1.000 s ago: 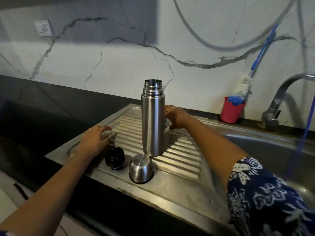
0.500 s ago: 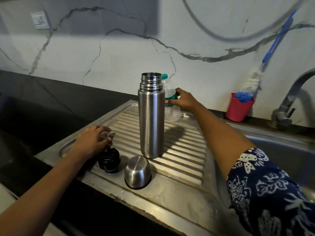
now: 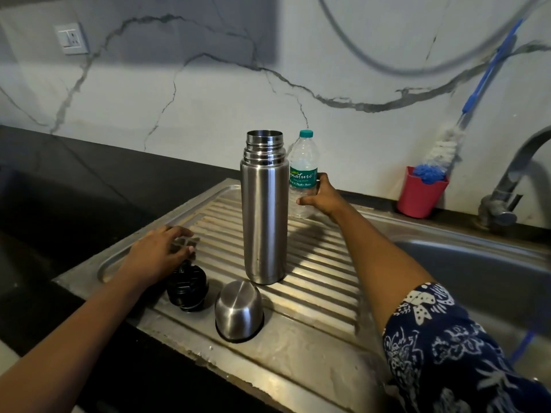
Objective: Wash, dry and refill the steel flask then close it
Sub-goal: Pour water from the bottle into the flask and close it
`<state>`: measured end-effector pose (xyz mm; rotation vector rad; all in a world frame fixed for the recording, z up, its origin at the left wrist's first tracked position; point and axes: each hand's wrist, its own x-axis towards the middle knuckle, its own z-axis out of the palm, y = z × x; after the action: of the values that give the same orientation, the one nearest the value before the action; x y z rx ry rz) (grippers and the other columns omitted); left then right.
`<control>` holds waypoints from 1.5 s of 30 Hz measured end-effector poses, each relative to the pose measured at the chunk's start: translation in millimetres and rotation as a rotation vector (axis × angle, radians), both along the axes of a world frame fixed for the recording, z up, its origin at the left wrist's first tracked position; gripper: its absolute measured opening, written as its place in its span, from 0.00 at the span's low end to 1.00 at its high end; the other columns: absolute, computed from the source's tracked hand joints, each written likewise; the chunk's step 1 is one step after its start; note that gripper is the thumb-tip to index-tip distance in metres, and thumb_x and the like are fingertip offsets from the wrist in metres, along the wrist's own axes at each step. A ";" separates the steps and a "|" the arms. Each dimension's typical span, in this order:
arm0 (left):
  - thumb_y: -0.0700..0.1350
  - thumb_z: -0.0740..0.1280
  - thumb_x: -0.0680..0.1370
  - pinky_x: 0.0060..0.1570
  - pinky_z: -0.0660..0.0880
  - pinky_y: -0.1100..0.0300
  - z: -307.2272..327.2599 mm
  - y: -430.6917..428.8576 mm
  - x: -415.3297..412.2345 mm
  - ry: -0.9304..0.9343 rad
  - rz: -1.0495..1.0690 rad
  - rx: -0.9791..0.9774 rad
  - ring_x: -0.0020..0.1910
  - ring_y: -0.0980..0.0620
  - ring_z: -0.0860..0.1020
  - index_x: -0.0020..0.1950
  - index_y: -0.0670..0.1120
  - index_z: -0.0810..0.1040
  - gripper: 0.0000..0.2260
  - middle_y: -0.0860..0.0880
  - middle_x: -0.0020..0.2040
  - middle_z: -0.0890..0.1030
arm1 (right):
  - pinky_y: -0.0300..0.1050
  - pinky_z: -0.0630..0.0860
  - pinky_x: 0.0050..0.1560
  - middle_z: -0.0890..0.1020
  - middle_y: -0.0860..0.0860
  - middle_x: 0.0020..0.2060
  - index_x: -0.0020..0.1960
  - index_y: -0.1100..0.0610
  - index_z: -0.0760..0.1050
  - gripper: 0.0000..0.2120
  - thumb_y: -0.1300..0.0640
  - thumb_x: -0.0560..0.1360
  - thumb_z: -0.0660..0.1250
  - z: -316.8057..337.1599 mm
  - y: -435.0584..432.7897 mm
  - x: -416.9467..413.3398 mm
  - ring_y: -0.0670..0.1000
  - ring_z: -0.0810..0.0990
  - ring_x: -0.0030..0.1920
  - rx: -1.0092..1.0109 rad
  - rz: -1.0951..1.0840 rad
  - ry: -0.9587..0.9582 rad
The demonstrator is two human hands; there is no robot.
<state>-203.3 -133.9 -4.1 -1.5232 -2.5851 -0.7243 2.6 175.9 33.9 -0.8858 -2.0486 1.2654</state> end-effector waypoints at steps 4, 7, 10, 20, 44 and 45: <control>0.50 0.70 0.75 0.56 0.73 0.48 -1.2 0.5 -2.7 -0.027 -0.002 0.010 0.56 0.44 0.76 0.60 0.52 0.78 0.14 0.45 0.58 0.77 | 0.57 0.70 0.66 0.73 0.56 0.63 0.70 0.57 0.59 0.36 0.66 0.67 0.73 -5.2 7.3 -7.5 0.55 0.74 0.62 -0.060 0.023 0.032; 0.50 0.70 0.75 0.55 0.74 0.47 -2.3 0.8 -3.9 -0.041 -0.008 0.016 0.55 0.45 0.77 0.60 0.53 0.78 0.13 0.46 0.57 0.78 | 0.59 0.70 0.65 0.74 0.56 0.62 0.70 0.57 0.60 0.35 0.67 0.68 0.72 -8.2 13.9 -11.1 0.55 0.75 0.61 -0.095 0.046 0.060; 0.51 0.70 0.75 0.55 0.74 0.47 -2.4 1.0 -4.7 -0.045 -0.015 0.016 0.55 0.46 0.77 0.59 0.53 0.77 0.13 0.47 0.57 0.78 | 0.59 0.70 0.65 0.74 0.56 0.62 0.70 0.56 0.59 0.35 0.67 0.69 0.72 -10.0 15.9 -13.8 0.56 0.74 0.61 -0.113 0.064 0.068; 0.50 0.70 0.75 0.55 0.73 0.49 -4.1 2.1 -4.2 -0.034 -0.008 0.008 0.55 0.45 0.76 0.60 0.52 0.77 0.14 0.46 0.57 0.77 | 0.59 0.67 0.67 0.71 0.57 0.66 0.75 0.54 0.52 0.45 0.68 0.67 0.73 -5.2 12.7 -6.5 0.57 0.71 0.66 -0.122 0.077 0.036; 0.52 0.61 0.79 0.61 0.68 0.47 5.6 -55.3 27.8 0.149 0.216 -0.022 0.64 0.41 0.68 0.68 0.51 0.72 0.17 0.44 0.66 0.72 | 0.27 0.73 0.47 0.78 0.47 0.49 0.57 0.54 0.76 0.12 0.63 0.75 0.65 63.0 -257.3 83.4 0.40 0.76 0.46 0.606 0.141 -0.006; 0.52 0.61 0.79 0.62 0.68 0.47 2.9 -61.2 27.9 0.148 0.213 -0.021 0.64 0.40 0.68 0.68 0.51 0.72 0.18 0.44 0.66 0.72 | 0.29 0.73 0.51 0.78 0.49 0.53 0.60 0.55 0.75 0.14 0.61 0.75 0.66 57.3 -269.8 72.1 0.42 0.76 0.49 0.631 0.244 -0.138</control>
<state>-175.4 -195.1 -1.2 -1.2289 -2.5967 -0.5436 74.7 -94.0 91.3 -0.4439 -2.5054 0.5945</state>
